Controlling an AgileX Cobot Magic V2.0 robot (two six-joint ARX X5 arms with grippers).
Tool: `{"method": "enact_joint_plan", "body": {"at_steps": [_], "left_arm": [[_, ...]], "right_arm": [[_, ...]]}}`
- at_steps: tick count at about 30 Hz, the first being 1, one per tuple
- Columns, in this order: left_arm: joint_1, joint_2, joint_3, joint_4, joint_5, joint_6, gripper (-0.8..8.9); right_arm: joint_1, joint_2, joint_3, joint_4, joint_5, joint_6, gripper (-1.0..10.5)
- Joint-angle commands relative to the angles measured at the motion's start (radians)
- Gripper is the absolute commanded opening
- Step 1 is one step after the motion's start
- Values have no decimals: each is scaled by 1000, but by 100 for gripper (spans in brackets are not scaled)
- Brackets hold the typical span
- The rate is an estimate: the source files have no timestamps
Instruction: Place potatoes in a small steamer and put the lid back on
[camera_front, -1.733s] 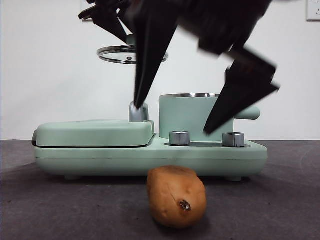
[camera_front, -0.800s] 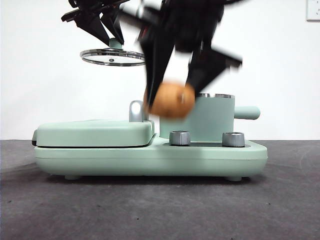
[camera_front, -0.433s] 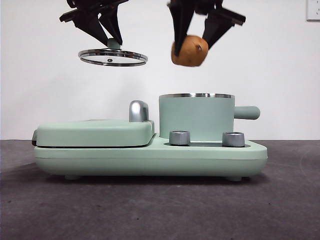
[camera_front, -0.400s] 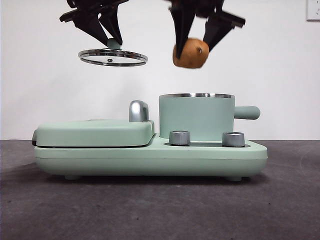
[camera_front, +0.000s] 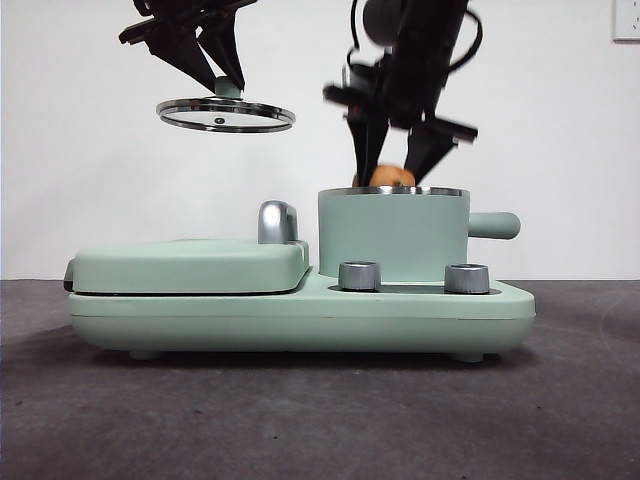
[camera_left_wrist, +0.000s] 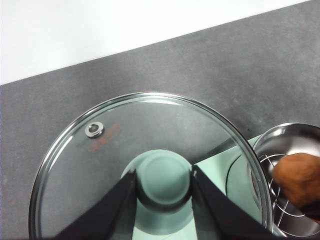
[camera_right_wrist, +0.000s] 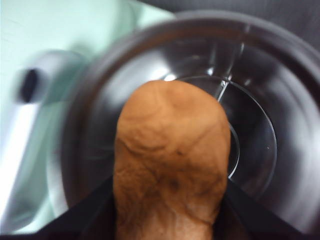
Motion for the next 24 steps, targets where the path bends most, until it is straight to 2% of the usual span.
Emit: {"method": "enact_joint_plan", "body": {"at_steps": [1,4,9,17,22,24], "left_arm": [[-5,-1,34,26,3,10,17],[-5,-1,34,26,3,10,17],[-5,-1,34,25,3,6,18],[-20,-1,34,19,3,7,17],[-30,-1,34,19,3,7,17],[-37,-1,34,17,3,7,17]], "right_arm": [[6,32,28,-2,-4,-16,84],[6,33,28,-8,-4,-16,178],[11,33,28,-13,1,-22,458],[5,-65,32,-69,28,-61,479],[5,-179,26,-167,180,-63,479],[5,-247,13,-167,199,-63,479]]}}
